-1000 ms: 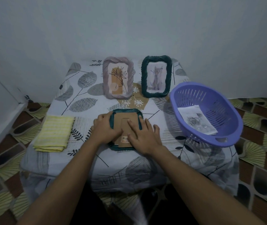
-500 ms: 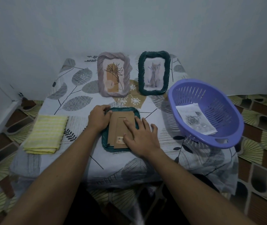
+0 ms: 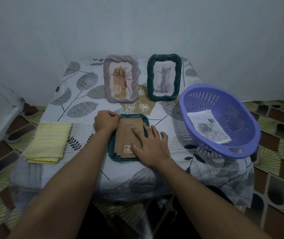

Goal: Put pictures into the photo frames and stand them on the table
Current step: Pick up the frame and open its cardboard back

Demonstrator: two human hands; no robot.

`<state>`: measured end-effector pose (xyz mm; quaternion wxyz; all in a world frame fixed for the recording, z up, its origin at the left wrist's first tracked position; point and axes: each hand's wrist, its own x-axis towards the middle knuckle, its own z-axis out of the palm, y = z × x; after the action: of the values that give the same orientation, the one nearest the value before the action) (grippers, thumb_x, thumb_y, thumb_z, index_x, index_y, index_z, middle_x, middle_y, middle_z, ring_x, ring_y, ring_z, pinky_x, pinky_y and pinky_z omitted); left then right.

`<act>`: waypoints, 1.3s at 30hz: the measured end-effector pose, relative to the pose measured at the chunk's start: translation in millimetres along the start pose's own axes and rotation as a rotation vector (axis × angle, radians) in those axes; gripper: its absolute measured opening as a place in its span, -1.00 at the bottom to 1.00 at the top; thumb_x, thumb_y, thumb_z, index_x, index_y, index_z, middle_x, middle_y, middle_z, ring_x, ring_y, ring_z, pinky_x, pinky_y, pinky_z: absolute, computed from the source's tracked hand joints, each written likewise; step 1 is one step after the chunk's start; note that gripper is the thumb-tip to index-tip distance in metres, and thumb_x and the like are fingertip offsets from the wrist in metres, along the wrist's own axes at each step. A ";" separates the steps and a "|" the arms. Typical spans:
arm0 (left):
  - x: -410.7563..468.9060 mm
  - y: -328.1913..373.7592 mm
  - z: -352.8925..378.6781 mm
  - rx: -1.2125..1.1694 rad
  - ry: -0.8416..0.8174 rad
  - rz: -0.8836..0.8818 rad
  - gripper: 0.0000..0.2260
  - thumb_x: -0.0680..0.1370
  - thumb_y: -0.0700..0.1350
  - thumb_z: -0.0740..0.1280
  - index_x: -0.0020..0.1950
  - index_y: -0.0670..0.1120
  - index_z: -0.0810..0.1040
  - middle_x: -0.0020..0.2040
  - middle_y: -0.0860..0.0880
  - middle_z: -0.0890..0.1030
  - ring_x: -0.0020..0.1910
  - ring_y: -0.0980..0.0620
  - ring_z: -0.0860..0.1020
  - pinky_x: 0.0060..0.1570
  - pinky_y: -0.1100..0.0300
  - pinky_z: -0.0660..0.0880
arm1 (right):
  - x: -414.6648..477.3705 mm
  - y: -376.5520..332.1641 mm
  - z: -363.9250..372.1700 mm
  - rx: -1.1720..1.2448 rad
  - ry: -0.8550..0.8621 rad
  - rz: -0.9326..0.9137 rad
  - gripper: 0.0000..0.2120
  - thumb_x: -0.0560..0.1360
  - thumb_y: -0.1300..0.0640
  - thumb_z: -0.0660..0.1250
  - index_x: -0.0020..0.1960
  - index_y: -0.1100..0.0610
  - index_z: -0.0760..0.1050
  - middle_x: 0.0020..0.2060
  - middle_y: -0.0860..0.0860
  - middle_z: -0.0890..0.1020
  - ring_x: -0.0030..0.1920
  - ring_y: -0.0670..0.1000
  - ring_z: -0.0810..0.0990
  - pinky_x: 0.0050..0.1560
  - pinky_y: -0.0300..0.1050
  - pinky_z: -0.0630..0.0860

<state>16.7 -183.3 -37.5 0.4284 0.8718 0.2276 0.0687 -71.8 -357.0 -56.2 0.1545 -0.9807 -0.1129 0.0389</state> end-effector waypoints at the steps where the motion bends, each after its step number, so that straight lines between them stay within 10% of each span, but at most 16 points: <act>1: -1.1 1.7 1.8 0.010 0.019 -0.010 -0.91 0.48 0.02 0.47 -0.20 0.04 0.68 -0.04 0.00 0.71 0.07 -0.08 0.61 0.20 -0.02 0.51 | -0.1 0.1 0.0 0.001 -0.003 0.002 -0.41 0.57 -0.27 0.02 0.57 -0.27 -0.02 0.61 0.03 0.04 0.59 0.11 -0.05 0.47 0.27 -0.08; 12: -22.2 -28.6 -11.9 0.285 -0.141 0.309 -0.39 0.54 0.21 0.32 0.45 -0.15 0.36 0.33 -0.23 0.45 0.33 -0.24 0.39 0.30 -0.09 0.35 | 0.2 -0.3 -0.7 -0.007 -0.007 0.004 -0.41 0.57 -0.28 0.00 0.57 -0.27 -0.03 0.61 0.04 0.04 0.59 0.11 -0.05 0.47 0.28 -0.08; 20: -51.1 -61.7 -29.9 0.621 -0.216 0.455 -0.06 0.39 0.55 -0.14 0.60 -0.02 0.11 0.59 -0.04 0.19 0.55 -0.11 0.12 0.49 -0.18 0.01 | -0.4 -2.5 -3.5 0.008 -0.036 0.016 -0.42 0.59 -0.27 0.02 0.58 -0.27 -0.01 0.62 0.02 0.02 0.59 0.08 -0.07 0.48 0.26 -0.11; 33: -54.1 -65.1 -28.3 0.588 -0.155 0.476 -0.05 0.38 0.57 -0.12 0.60 0.00 0.13 0.60 -0.01 0.18 0.57 -0.08 0.10 0.50 -0.18 -0.01 | 28.8 -11.6 -17.8 0.416 0.113 0.263 -0.71 0.48 -0.12 0.27 0.16 -0.18 0.60 0.26 -0.09 0.47 0.34 -0.01 0.32 0.26 0.05 0.13; 39: -54.3 -64.9 -28.7 0.579 -0.144 0.482 -0.07 0.38 0.57 -0.09 0.59 0.03 0.16 0.59 -0.02 0.21 0.56 -0.09 0.12 0.50 -0.18 0.02 | 53.9 -13.0 -21.8 0.575 0.259 0.478 -0.63 0.55 -0.05 0.27 0.35 -0.11 0.44 0.29 -0.03 0.50 0.30 0.05 0.46 0.26 0.05 0.19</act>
<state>-62.4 -153.1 -66.0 0.1508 0.9878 -0.0045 0.0387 -19.8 -338.7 -33.7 0.4223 -0.8929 0.1546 -0.0202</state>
